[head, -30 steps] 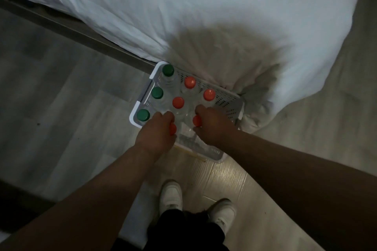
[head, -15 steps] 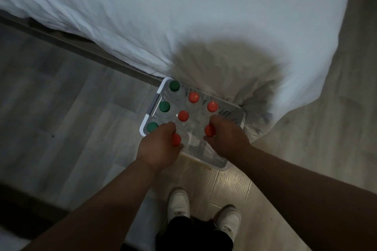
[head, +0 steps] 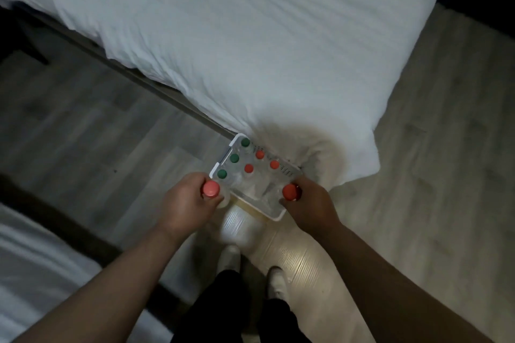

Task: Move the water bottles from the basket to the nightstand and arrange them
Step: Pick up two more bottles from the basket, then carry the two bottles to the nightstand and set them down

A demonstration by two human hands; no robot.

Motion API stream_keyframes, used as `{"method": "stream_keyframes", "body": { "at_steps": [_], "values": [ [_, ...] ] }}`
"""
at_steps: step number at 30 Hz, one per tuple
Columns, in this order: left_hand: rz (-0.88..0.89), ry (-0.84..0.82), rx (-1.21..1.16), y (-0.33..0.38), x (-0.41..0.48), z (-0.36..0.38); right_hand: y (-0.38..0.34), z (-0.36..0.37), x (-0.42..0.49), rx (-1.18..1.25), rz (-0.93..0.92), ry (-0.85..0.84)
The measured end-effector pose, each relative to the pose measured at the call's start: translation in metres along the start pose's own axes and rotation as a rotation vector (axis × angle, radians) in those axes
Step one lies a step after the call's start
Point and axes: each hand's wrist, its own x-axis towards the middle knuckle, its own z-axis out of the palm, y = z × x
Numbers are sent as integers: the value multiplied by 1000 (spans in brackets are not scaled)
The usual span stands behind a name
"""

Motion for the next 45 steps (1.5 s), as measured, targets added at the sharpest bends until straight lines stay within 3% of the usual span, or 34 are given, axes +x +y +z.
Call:
{"method": "stream_keyframes", "body": {
  "at_steps": [15, 23, 36, 45],
  "values": [
    [-2, 423, -195, 87, -192, -137, -127, -121, -150, 9, -272, -57],
    [16, 616, -444, 102, -262, -186, -170, -151, -193, 81, -536, -109],
    [-121, 852, -707, 37, -312, -254, -285, -103, -223, 309, -608, -238],
    [-180, 869, -638, -45, -300, -326, -386, -37, -215, 234, -702, -267]
  ]
}}
